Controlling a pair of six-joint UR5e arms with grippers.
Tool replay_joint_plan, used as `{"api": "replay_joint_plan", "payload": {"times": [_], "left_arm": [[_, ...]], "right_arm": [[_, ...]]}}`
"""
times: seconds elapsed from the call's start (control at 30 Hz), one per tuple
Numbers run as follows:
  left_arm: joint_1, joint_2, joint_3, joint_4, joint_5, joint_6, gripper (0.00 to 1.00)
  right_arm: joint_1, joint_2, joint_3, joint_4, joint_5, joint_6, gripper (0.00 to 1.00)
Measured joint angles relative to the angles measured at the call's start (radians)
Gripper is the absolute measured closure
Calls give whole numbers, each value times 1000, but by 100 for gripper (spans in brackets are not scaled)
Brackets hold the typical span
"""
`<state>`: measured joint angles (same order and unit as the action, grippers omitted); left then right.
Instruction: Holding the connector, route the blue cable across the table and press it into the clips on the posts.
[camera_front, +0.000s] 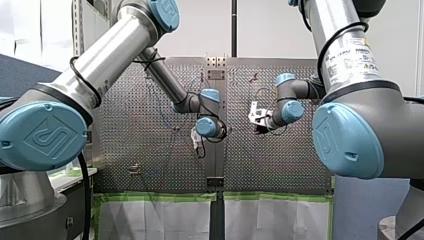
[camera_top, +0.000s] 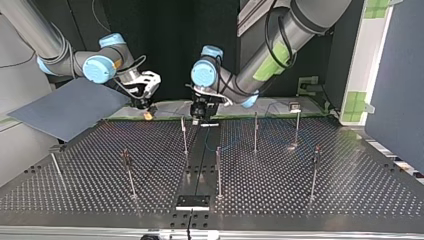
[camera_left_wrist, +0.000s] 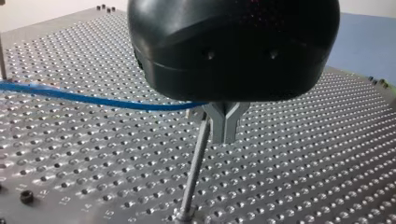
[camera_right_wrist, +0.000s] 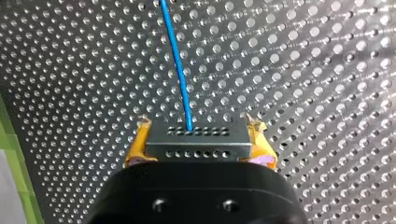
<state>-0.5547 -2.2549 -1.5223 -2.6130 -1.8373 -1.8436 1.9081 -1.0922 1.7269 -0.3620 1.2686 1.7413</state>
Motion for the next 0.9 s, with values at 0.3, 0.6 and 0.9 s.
{"api": "replay_joint_plan", "payload": {"times": [0.3,0.6,0.9], "left_arm": [[23,-21,27,-14,48,-11,99],[50,-63,92,-20,69,-17,99],[84,-64,157,-74,80,-12,99]], "right_arm": [[-17,23,-12,-14,-8,-1,100],[-24,53,-40,-19,-15,0,100],[-37,56,-62,-20,-15,-1,100]]}}
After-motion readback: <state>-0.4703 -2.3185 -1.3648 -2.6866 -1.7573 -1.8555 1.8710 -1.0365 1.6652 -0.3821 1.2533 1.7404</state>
